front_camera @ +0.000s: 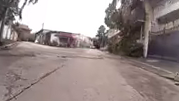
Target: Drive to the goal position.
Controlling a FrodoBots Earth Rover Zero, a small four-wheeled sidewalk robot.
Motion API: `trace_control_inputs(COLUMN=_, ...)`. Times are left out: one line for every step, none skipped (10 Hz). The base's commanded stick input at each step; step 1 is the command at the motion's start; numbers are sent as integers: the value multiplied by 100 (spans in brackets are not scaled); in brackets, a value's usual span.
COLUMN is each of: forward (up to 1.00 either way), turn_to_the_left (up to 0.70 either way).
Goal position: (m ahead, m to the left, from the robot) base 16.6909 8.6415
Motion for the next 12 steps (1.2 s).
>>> trace_control_inputs(forward=70, turn_to_the_left=0)
trace_control_inputs(forward=70, turn_to_the_left=0)
trace_control_inputs(forward=70, turn_to_the_left=0)
trace_control_inputs(forward=70, turn_to_the_left=0)
trace_control_inputs(forward=70, turn_to_the_left=0)
trace_control_inputs(forward=70, turn_to_the_left=0)
trace_control_inputs(forward=70, turn_to_the_left=0)
trace_control_inputs(forward=70, turn_to_the_left=0)
trace_control_inputs(forward=70, turn_to_the_left=0)
trace_control_inputs(forward=70, turn_to_the_left=0)
trace_control_inputs(forward=70, turn_to_the_left=0)
trace_control_inputs(forward=70, turn_to_the_left=0)
